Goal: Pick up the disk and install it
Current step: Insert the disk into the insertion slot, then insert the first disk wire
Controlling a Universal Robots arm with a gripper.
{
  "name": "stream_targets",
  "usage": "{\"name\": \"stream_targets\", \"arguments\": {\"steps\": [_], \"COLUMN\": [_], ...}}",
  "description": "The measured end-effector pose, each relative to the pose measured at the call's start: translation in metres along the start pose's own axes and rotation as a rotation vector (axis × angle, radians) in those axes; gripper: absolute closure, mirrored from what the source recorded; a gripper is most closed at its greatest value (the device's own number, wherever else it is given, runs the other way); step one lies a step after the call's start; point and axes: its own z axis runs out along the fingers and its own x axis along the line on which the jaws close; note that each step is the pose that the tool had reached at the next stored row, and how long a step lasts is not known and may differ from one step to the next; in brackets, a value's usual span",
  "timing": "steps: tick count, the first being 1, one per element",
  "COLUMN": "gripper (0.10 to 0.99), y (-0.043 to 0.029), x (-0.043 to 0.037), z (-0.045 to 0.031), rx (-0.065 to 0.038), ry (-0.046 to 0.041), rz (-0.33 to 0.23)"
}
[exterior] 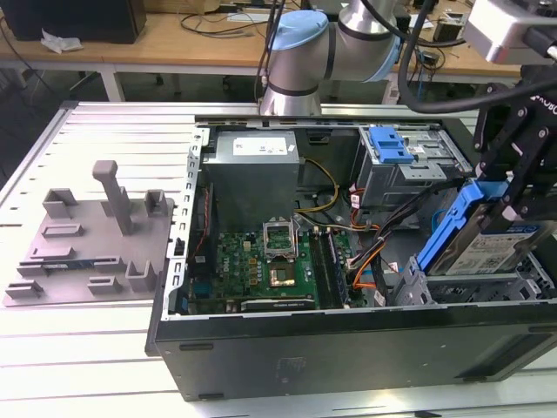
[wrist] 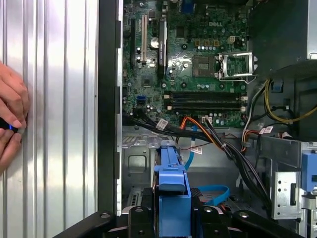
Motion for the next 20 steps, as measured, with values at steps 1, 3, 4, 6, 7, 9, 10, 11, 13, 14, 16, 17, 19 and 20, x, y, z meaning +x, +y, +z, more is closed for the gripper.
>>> {"name": "stream_targets", "arguments": {"steps": [1, 3, 4, 6, 7, 9, 10, 11, 13, 14, 16, 17, 19, 20], "gripper": [0.718, 0.718, 0.718, 0.718, 0.706, 0.580, 0.580, 0.580, 0.580, 0.580, 0.580, 0.580, 0.580, 0.580], "y": [0.0000, 0.0000, 0.0000, 0.0000, 0.0000, 0.0000, 0.0000, 0.0000, 0.0000, 0.0000, 0.0000, 0.0000, 0.0000, 0.0000], "x": [0.0002, 0.0007, 0.0010, 0.0016, 0.0017, 0.0018, 0.0017, 0.0017, 0.0018, 0.0017, 0.0017, 0.0018, 0.0017, 0.0018], "z": [0.0008, 0.0026, 0.0040, 0.0062, 0.0073, 0.0079, 0.0079, 0.0079, 0.0079, 0.0079, 0.0079, 0.0079, 0.0079, 0.0079], "rx": [0.000, 0.000, 0.000, 0.000, 0.000, 0.000, 0.000, 0.000, 0.000, 0.000, 0.000, 0.000, 0.000, 0.000], "ry": [0.0000, 0.0000, 0.0001, 0.0007, 0.0002, 0.0002, 0.0001, 0.0001, 0.0000, 0.0001, 0.0001, 0.0000, 0.0000, 0.0000], "rz": [0.000, 0.000, 0.000, 0.000, 0.000, 0.000, 0.000, 0.000, 0.000, 0.000, 0.000, 0.000, -0.001, 0.000]}}
